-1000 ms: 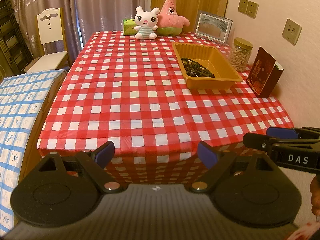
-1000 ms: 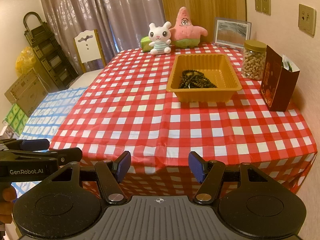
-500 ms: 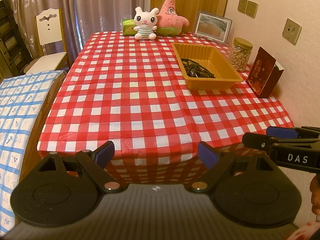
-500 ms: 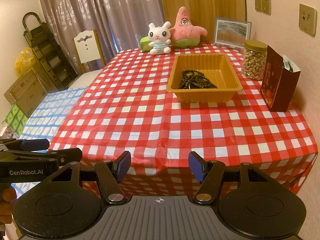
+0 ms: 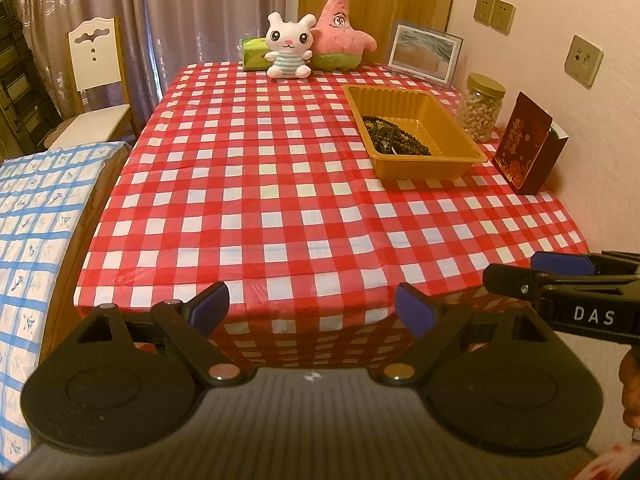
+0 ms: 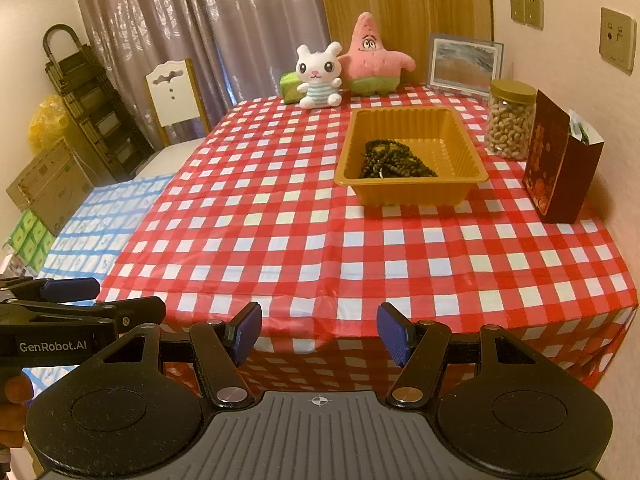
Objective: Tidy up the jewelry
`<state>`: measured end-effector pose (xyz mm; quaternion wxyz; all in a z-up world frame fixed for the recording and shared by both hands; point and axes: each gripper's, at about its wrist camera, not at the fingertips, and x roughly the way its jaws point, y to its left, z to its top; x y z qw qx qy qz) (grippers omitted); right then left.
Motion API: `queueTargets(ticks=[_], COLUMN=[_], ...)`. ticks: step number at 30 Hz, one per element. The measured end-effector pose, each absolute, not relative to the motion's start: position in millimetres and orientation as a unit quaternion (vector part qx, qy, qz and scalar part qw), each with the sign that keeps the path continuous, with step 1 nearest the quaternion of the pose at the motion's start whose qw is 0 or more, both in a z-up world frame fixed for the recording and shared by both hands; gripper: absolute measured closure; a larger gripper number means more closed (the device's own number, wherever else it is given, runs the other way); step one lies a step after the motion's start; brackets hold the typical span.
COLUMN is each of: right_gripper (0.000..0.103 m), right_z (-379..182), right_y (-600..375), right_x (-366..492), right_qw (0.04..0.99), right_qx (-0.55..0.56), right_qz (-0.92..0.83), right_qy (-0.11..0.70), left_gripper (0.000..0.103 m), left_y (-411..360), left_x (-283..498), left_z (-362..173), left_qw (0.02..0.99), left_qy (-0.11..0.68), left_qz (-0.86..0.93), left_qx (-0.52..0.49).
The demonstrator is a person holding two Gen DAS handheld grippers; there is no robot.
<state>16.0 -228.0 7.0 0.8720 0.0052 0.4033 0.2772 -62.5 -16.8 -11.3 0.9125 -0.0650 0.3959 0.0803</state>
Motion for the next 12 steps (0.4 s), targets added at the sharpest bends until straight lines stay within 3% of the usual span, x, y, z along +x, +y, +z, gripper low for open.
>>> queueTargets(ticks=[12], right_gripper=[0.039], right_z=[5.1], right_y=[-218.7], right_x=[22.3], right_qw=[0.875], right_qx=[0.009], right_qz=[0.268], right_qy=[0.404], left_gripper=[0.014], left_y=[-15.5], left_x=[-56.3], left_z=[-13.9], left_qw=[0.913], left_qy=[0.396], left_qz=[0.073], left_qx=[-0.063])
